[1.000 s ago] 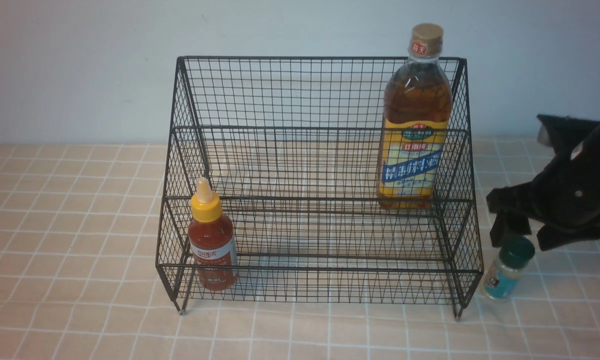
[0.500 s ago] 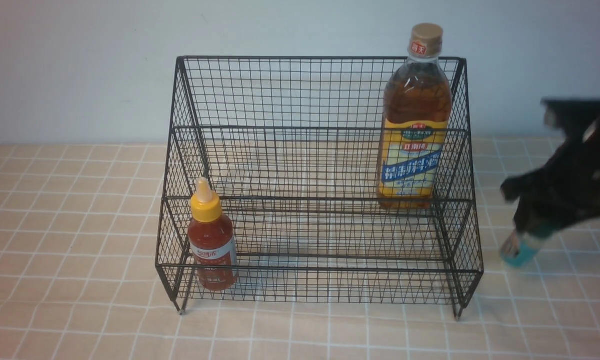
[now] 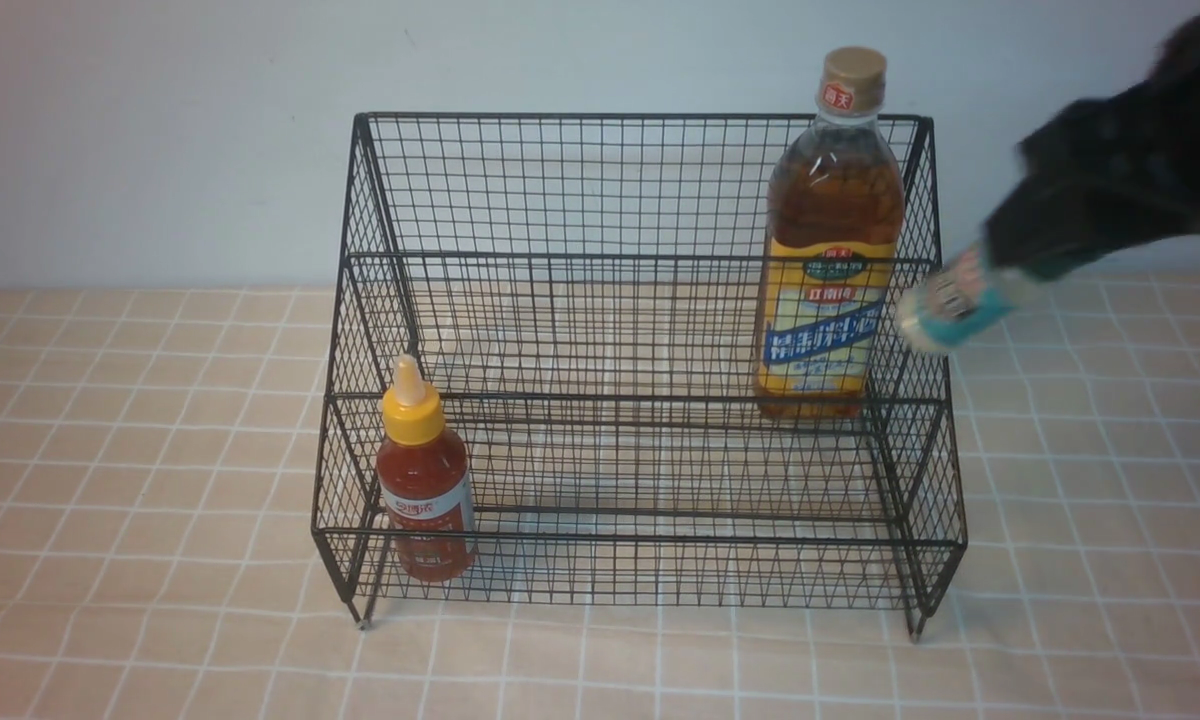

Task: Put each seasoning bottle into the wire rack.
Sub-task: Use the right arm to put the condiment bottle back on the shelf

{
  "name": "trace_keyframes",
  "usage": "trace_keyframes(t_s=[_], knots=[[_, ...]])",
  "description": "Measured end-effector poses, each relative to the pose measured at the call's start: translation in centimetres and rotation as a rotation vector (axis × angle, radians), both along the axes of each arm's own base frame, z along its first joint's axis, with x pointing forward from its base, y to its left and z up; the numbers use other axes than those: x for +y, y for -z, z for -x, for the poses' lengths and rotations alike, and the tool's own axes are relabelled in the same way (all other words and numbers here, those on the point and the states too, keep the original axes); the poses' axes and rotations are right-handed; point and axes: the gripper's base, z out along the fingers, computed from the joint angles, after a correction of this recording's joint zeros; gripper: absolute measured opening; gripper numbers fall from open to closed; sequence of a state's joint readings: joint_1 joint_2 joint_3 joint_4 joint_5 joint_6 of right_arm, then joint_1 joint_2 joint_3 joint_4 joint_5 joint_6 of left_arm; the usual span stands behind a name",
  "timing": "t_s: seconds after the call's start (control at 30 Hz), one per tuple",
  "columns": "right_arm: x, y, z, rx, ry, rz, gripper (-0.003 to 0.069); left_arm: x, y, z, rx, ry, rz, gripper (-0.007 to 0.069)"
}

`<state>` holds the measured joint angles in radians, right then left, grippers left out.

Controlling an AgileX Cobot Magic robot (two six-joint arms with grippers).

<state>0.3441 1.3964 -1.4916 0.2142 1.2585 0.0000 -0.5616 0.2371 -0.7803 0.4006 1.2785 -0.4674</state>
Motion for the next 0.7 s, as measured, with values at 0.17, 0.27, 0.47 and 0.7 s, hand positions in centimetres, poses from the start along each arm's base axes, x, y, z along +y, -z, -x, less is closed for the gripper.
trace_keyframes(t_s=[0.17, 0.27, 0.47, 0.7], knots=[[4.6, 2.6, -0.2, 0.064, -0.145, 0.067, 0.0316, 0.0, 0.0, 0.0, 0.001, 0.0, 0.002, -0.0007], [6.2, 4.2, -0.7, 0.106, -0.185, 0.103, 0.0316, 0.0, 0.0, 0.0, 0.001, 0.001, 0.002, -0.0007], [8.6, 8.6, -2.5, 0.193, -0.229, 0.204, 0.0316, -0.2, 0.1, 0.1, 0.008, 0.011, 0.014, -0.0007], [9.1, 11.0, -3.7, 0.24, -0.201, 0.255, 0.0316, -0.2, 0.1, 0.1, 0.009, 0.012, 0.015, -0.0007]])
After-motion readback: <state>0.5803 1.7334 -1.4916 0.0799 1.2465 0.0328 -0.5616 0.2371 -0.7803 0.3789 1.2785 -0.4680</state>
